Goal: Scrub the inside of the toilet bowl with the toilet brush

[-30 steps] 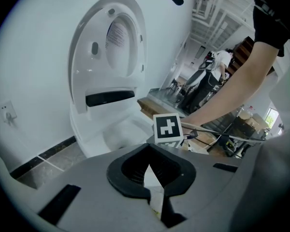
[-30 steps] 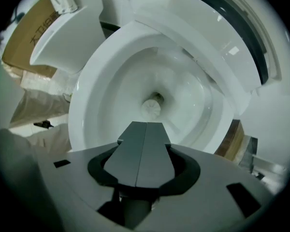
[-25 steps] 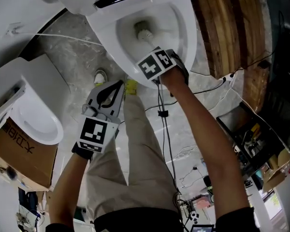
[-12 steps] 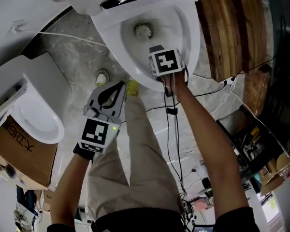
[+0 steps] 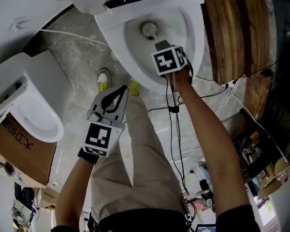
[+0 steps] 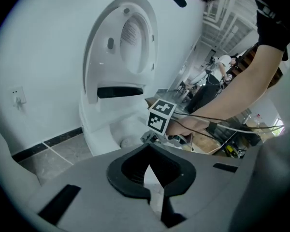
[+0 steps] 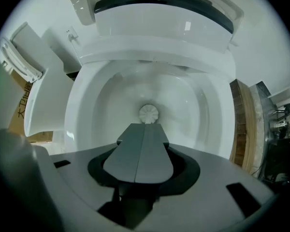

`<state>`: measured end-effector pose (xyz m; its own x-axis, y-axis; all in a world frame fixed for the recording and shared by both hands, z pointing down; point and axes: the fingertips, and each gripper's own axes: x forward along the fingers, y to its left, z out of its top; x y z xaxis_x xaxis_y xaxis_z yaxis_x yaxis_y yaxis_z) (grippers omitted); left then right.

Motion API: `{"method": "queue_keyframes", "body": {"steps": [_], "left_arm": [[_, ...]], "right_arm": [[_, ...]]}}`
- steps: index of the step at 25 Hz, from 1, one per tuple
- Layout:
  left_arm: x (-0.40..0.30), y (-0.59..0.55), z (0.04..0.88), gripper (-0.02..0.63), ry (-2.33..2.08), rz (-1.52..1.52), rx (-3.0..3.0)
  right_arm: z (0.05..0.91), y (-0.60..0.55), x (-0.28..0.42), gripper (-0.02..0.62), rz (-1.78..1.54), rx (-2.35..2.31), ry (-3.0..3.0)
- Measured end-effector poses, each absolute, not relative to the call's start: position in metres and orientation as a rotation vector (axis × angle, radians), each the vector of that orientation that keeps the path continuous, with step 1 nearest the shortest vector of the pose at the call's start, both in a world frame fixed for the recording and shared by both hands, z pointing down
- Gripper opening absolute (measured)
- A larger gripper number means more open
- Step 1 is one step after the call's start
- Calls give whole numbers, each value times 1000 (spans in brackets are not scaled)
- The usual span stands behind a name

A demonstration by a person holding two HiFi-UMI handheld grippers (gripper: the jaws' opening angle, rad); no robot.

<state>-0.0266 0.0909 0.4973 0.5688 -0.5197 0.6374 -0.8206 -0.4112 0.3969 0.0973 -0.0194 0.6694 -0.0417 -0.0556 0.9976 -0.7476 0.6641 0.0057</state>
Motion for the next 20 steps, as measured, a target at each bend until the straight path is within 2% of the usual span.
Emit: {"method": "queue_keyframes", "body": {"steps": [20], "left_arm": [[-30,68,515,17,-1135,503,2030]], "right_arm": [[736,-40,94,170,452,586,-1490]]}}
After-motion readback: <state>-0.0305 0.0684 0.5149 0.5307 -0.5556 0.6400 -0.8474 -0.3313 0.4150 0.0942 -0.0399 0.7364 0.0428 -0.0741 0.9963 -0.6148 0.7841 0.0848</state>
